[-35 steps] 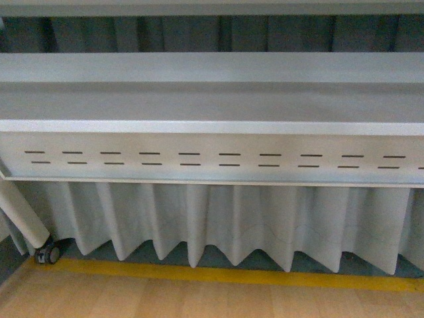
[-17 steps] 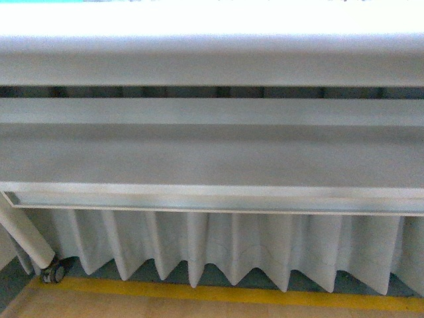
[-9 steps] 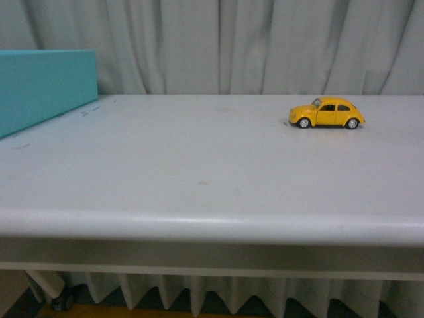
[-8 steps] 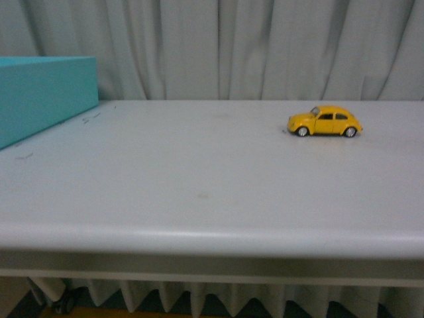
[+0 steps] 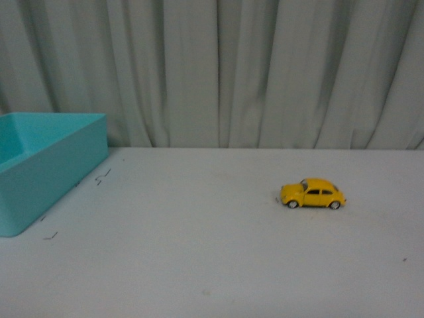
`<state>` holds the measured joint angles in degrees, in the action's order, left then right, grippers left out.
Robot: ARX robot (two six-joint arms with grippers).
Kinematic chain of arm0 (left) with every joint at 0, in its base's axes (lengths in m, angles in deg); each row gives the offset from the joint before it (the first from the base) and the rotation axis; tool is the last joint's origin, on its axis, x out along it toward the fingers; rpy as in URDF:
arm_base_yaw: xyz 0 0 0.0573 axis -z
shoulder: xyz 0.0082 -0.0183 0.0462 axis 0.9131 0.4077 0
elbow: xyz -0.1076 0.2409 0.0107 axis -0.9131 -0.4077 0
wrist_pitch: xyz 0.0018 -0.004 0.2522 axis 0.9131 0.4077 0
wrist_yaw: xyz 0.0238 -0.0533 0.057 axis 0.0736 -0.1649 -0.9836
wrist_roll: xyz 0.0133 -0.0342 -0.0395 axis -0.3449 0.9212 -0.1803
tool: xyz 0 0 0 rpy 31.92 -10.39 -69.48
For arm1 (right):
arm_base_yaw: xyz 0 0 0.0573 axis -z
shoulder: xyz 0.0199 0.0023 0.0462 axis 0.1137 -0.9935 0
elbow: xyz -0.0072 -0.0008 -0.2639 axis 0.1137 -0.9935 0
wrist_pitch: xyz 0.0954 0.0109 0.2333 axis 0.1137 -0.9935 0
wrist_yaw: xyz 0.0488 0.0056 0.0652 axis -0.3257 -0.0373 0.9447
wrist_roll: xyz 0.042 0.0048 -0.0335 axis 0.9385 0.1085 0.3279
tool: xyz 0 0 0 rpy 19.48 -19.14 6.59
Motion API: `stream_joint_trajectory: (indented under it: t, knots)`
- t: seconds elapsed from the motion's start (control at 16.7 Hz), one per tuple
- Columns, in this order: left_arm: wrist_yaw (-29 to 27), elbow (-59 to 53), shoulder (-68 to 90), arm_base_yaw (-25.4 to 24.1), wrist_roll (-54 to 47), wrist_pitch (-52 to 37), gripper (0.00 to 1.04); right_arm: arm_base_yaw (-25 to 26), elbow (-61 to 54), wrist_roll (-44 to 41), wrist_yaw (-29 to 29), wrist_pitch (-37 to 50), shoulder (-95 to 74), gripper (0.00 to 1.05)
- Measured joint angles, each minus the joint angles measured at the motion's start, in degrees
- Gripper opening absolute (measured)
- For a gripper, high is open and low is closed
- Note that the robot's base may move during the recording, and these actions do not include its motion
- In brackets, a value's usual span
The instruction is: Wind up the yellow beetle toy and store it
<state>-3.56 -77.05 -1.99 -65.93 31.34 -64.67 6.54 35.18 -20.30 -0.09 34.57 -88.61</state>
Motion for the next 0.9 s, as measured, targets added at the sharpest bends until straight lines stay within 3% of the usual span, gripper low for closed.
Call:
stream_joint_trajectory:
  t: [0.9]
  knots:
    - [0.07,0.0,0.0,0.0,-0.07,-0.02,0.98,0.0,0.0,0.2,0.02,-0.02,-0.02,0.98]
